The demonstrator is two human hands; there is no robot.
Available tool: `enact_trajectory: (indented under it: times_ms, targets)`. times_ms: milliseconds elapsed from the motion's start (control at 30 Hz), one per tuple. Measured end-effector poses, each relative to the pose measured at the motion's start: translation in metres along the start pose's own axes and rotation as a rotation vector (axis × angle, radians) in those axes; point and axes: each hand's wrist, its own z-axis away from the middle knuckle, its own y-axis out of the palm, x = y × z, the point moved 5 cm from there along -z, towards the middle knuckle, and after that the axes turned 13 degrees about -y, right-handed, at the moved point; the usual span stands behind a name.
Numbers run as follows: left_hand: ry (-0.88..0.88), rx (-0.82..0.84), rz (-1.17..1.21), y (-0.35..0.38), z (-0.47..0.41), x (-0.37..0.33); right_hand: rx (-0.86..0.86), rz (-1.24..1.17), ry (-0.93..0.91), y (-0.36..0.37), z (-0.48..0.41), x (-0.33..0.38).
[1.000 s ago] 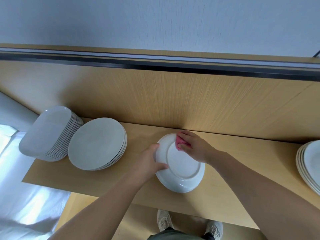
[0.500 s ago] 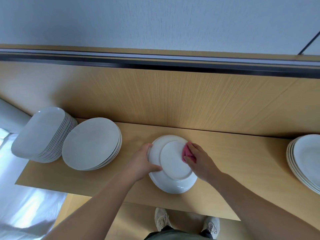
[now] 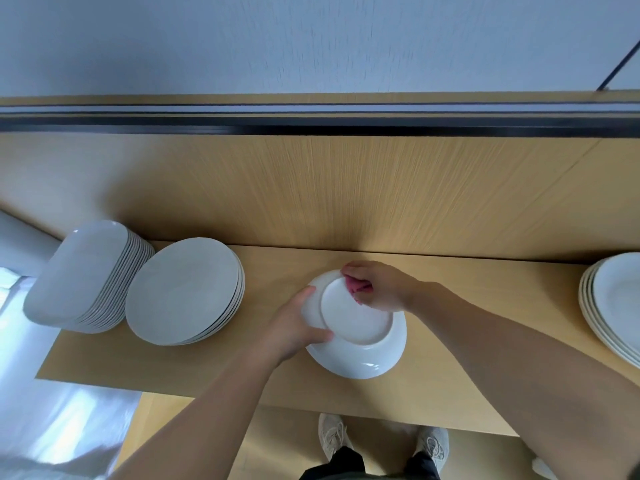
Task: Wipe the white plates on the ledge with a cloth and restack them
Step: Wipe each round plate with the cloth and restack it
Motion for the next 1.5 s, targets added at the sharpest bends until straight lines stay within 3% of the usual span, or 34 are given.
enact_trajectory:
  times_ms: [167,467,667,867,1200,1333,1500]
  targets:
    - [0.014,-0.012,0.026,-0.002,-0.006,0.011,0.018,-0.012,-0.021,0.008,-0.001,-0.003]
    - [0.048,-0.042,0.056,-0.004,-0.017,0.016,-0.291,-0.162,0.129,0.022,0.037,-0.016]
    - [0.052,-0.048,0.058,-0.004,-0.019,0.022,-0.37,-0.15,0.294,0.055,0.062,-0.011]
    - [0.06,-0.004,0.019,0.002,-0.016,0.026,-0.315,-0.133,0.288,0.059,0.067,-0.013]
    - [0.033,0.002,0.13,0.001,-0.015,0.029,0.0,-0.081,0.121,0.012,0.027,-0.023]
    - [0.04,-0.043,0.137,-0.004,-0.018,0.027,-0.01,-0.08,0.122,0.012,0.019,-0.024]
    - [0.038,-0.074,0.166,-0.005,-0.022,0.029,-0.153,-0.177,0.221,0.022,0.032,-0.026]
